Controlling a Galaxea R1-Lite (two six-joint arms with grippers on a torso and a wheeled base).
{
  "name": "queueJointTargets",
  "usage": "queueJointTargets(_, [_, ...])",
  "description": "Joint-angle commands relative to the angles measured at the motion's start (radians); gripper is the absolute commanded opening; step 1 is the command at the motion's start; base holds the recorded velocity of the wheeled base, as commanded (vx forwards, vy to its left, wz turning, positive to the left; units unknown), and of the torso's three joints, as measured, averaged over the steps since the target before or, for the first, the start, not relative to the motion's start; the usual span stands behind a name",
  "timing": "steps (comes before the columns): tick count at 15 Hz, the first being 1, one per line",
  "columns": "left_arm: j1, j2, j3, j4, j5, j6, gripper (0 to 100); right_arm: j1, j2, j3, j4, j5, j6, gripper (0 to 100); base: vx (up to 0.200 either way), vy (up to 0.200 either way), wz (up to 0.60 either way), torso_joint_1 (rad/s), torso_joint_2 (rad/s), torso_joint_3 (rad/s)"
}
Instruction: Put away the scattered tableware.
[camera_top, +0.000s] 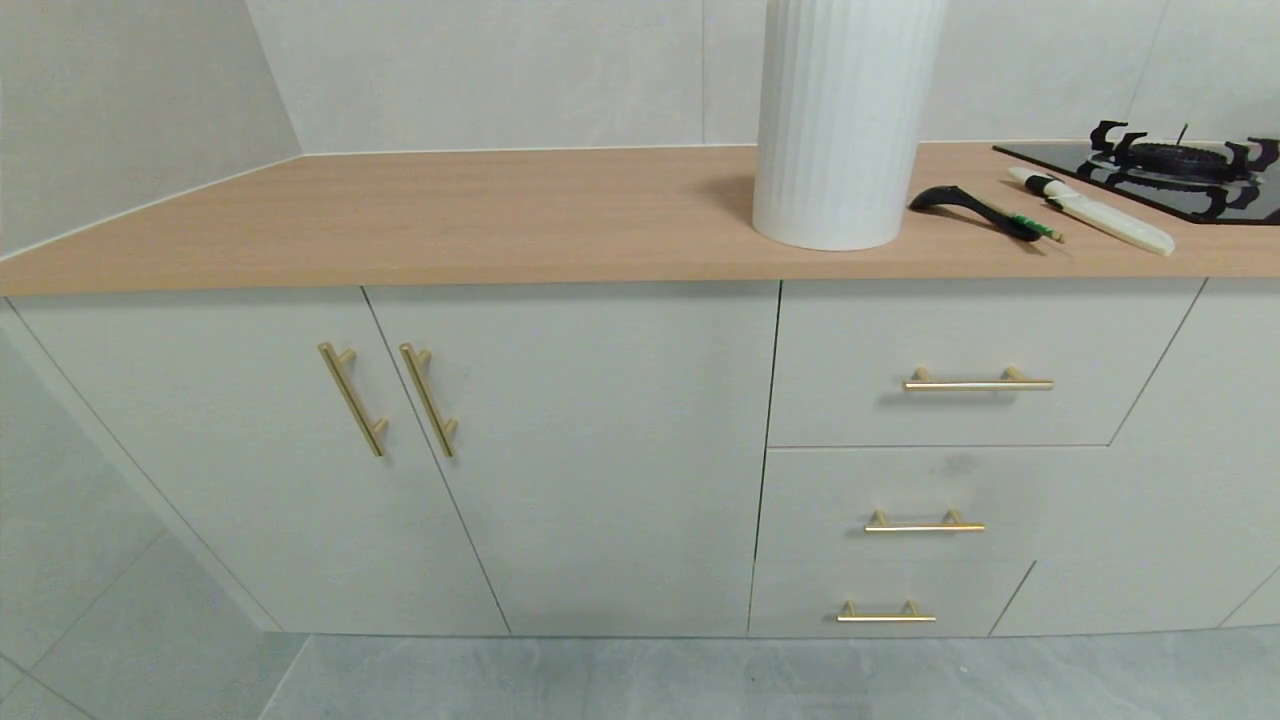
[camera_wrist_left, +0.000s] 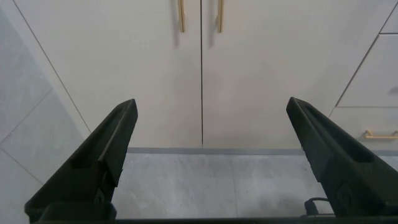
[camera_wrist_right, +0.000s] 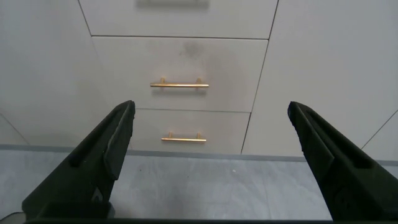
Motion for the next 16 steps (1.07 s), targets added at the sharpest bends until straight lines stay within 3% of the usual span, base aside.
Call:
queueJointTargets(1, [0.000, 0.002, 0.000, 0.000, 0.002, 0.000, 100, -0.001, 0.001, 0.000, 0.000, -0.001, -0.001, 100, 0.000, 0.000, 0.00, 0.000, 0.00, 0.000])
queueJointTargets(4, [0.000, 0.002, 0.000, 0.000, 0.000, 0.000, 100, 0.004, 0.009, -0.057, 0.000, 0.001, 0.003, 100, 0.000, 0.000, 0.00, 0.000, 0.00, 0.000])
queueJointTargets(5, [0.000, 0.002, 0.000, 0.000, 0.000, 0.000, 100, 0.024, 0.079, -0.141, 0.006, 0.008, 0.034, 100, 0.000, 0.000, 0.00, 0.000, 0.00, 0.000])
queueJointTargets(10, [0.000, 0.000, 0.000, 0.000, 0.000, 0.000, 100, 0.102, 0.409, -0.177, 0.006, 0.074, 0.025, 100, 0.000, 0.000, 0.00, 0.000, 0.00, 0.000])
queueJointTargets(13, [0.000, 0.002, 0.000, 0.000, 0.000, 0.000, 100, 0.110, 0.521, -0.207, 0.001, 0.079, 0.023, 100, 0.000, 0.000, 0.00, 0.000, 0.00, 0.000])
queueJointTargets(16, [0.000, 0.002, 0.000, 0.000, 0.000, 0.000, 100, 0.111, 0.783, -0.321, -0.002, 0.079, -0.009, 100, 0.000, 0.000, 0.00, 0.000, 0.00, 0.000])
